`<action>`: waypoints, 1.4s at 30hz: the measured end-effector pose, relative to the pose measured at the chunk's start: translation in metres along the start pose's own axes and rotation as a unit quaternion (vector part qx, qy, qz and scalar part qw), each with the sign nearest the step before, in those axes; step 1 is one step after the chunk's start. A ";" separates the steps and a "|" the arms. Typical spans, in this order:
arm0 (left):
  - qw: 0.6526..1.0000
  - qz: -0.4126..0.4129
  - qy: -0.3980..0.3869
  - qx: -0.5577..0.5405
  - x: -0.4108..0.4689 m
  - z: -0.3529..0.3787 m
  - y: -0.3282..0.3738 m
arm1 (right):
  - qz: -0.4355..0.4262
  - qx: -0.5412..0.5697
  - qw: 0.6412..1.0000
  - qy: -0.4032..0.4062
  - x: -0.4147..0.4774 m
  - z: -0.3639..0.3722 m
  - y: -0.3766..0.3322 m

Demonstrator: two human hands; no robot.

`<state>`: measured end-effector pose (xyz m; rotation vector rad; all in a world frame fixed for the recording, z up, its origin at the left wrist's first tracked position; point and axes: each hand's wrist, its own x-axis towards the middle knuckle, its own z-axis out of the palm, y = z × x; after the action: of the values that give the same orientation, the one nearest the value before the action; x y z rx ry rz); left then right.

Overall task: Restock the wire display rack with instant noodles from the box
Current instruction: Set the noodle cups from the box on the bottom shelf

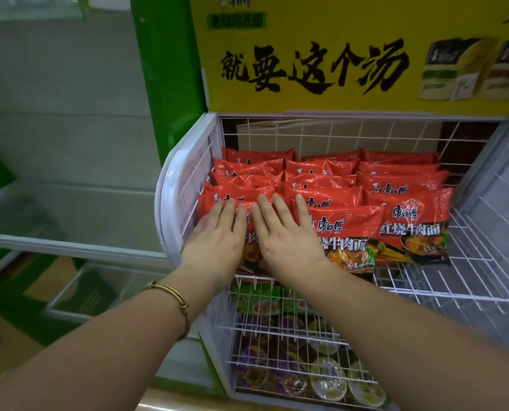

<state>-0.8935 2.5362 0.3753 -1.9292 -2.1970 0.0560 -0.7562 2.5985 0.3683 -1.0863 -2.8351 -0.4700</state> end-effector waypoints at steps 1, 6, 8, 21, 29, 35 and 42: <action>1.000 -0.003 0.002 0.007 0.002 0.000 0.001 | 0.002 -0.004 1.000 0.001 0.003 0.001 0.001; 1.000 -0.012 -0.001 0.012 0.013 0.000 0.002 | 0.020 0.003 1.000 0.006 0.016 0.004 0.003; 1.000 -0.013 0.000 0.012 0.019 0.003 0.003 | 0.028 0.007 1.000 0.012 0.022 0.005 0.005; 0.999 -0.036 0.029 0.016 0.037 0.012 0.007 | 0.036 0.019 0.999 -0.005 0.043 0.005 0.016; 1.000 -0.015 0.010 -0.018 0.026 0.007 -0.007 | 0.042 0.003 0.999 -0.025 0.035 -0.001 0.012; 0.999 0.014 0.035 -0.038 0.011 -0.007 -0.001 | 0.034 0.002 0.999 -0.018 0.005 -0.013 0.025; 0.993 0.065 0.061 -0.083 0.000 -0.020 0.038 | 0.081 -0.016 0.996 -0.040 -0.047 -0.023 0.049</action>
<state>-0.8527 2.5388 0.3879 -2.1015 -2.0538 -0.2251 -0.6899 2.5959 0.3950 -1.3588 -2.7835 -0.4696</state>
